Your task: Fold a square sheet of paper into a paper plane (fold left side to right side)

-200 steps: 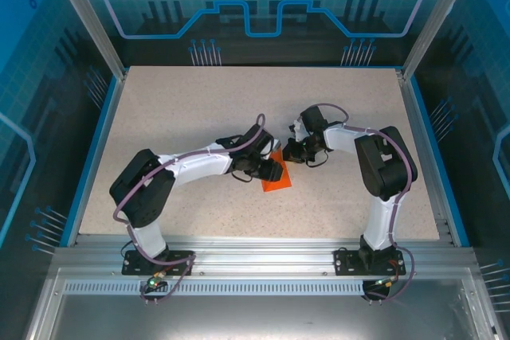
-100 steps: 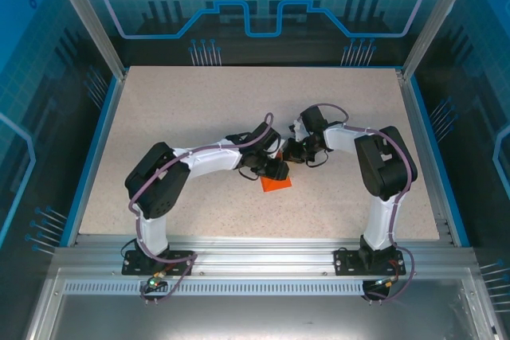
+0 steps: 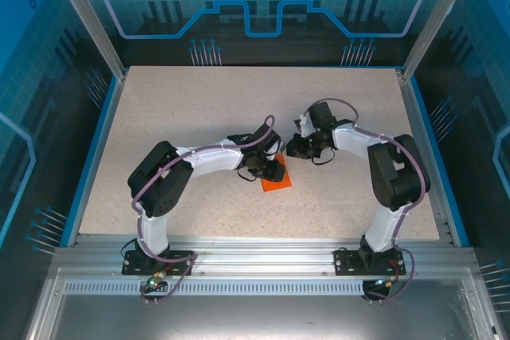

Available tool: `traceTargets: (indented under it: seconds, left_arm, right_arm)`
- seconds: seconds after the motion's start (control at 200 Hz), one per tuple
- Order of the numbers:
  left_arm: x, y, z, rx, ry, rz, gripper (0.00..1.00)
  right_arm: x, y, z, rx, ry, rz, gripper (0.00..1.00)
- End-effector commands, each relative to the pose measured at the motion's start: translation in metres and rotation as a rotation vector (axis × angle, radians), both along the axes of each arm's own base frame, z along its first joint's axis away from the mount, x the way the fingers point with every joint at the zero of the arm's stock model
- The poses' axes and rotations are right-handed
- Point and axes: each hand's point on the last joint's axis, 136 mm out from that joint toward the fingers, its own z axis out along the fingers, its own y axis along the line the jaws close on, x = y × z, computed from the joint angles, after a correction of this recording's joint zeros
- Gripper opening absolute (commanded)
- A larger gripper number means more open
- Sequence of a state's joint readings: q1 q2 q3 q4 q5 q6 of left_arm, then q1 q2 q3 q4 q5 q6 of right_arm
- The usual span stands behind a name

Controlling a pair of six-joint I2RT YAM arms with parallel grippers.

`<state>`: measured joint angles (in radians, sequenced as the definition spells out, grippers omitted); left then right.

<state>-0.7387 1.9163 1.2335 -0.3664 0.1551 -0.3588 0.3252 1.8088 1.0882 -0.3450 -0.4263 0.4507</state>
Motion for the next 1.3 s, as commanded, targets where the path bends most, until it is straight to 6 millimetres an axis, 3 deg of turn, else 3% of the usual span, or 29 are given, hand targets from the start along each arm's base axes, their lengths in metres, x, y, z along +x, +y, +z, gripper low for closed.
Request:
traceTargets:
  seconds: [0.0,0.26,0.455,0.825,1.0,1.291]
  left_arm:
    - [0.003,0.001,0.01,0.015,-0.026,-0.015,0.4]
    - [0.003,0.002,0.008,0.017,-0.024,-0.013,0.4]
    - [0.003,0.001,0.004,0.014,-0.018,-0.01,0.4]
    - [-0.001,-0.015,0.008,-0.063,-0.001,-0.042,0.41]
    - [0.0,-0.02,0.007,-0.081,0.006,-0.053,0.41]
    - [-0.002,-0.019,-0.014,-0.055,0.043,-0.055,0.41]
  right_arm:
    - [-0.02,0.005,-0.001,0.055,0.053,0.023,0.13]
    - [-0.026,0.039,-0.01,0.151,0.099,0.066,0.12]
    - [-0.023,0.047,-0.015,0.146,0.115,0.074,0.12]
    - [-0.029,0.028,-0.056,-0.01,0.209,0.031,0.11]
    - [-0.031,0.027,-0.056,-0.011,0.209,0.034,0.11]
    - [-0.031,0.026,-0.056,-0.021,0.208,0.038,0.11]
